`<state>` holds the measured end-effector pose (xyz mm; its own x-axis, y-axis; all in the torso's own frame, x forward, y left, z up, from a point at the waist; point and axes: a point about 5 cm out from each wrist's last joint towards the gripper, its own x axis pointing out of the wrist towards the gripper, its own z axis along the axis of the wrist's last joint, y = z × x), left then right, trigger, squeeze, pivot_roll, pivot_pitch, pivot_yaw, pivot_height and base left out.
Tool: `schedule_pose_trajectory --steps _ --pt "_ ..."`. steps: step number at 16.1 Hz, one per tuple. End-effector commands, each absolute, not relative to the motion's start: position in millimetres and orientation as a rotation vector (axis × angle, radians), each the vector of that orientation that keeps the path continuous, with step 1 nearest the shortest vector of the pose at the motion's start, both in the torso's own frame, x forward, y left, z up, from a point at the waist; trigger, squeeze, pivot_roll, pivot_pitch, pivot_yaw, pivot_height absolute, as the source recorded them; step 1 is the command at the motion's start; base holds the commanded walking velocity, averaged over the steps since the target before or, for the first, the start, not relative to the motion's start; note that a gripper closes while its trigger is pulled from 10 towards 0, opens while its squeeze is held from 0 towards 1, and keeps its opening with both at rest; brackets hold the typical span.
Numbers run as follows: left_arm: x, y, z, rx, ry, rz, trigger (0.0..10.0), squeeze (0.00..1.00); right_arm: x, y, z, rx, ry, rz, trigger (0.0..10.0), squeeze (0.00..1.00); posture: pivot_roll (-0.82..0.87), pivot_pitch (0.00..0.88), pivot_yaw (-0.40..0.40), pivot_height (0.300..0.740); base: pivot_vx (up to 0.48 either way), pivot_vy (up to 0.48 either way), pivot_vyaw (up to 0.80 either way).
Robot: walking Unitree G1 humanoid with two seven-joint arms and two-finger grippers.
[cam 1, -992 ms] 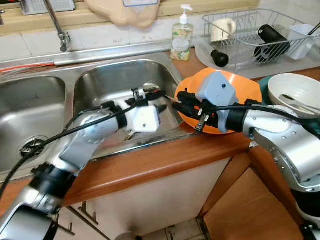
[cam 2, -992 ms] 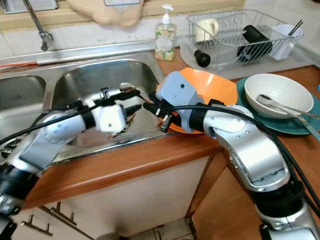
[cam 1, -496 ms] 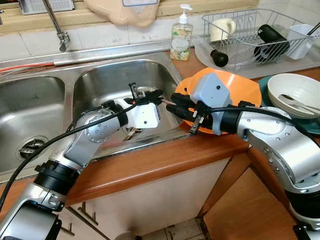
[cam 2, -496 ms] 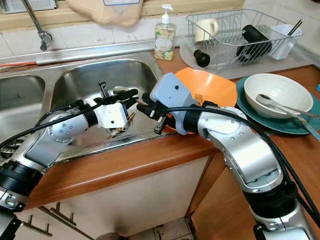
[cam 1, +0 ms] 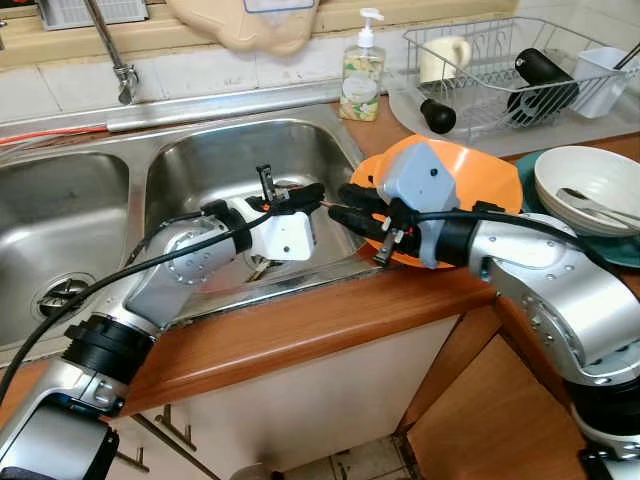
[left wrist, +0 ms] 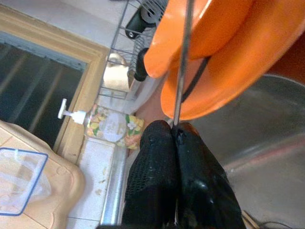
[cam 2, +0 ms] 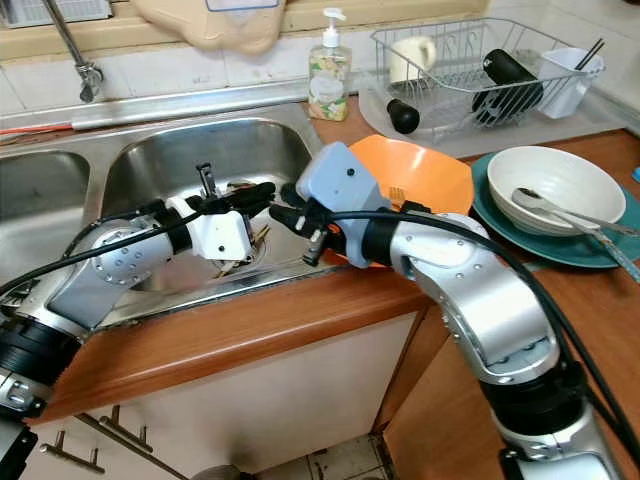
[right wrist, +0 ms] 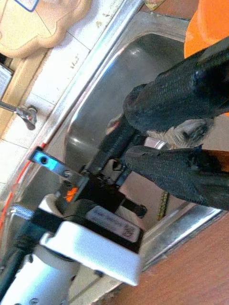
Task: Kitchen organization
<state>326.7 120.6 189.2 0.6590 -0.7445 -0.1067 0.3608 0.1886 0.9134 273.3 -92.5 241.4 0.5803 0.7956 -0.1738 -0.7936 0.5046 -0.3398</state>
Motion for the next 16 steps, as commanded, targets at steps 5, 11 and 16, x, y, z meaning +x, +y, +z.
schedule_pose_trajectory --steps 5,11,16 --pt "340.6 150.0 184.0 1.207 -0.274 -0.739 0.0 0.0 273.8 -96.8 251.8 -0.384 -0.076 0.862 10.0 0.0 -0.17 0.0 0.098 0.74 0.0 0.0 0.0" --pt "367.9 182.9 163.0 1.138 0.018 -0.579 2.0 0.0 256.0 -94.3 236.3 -0.362 -0.07 0.751 10.0 0.0 -0.2 0.0 0.101 0.74 0.0 0.0 0.0" --pt "380.4 188.8 140.3 1.086 0.285 -0.569 10.0 0.0 242.6 -80.2 219.5 -0.386 0.046 0.836 10.0 0.0 -0.22 0.0 0.094 0.74 0.0 0.0 0.0"
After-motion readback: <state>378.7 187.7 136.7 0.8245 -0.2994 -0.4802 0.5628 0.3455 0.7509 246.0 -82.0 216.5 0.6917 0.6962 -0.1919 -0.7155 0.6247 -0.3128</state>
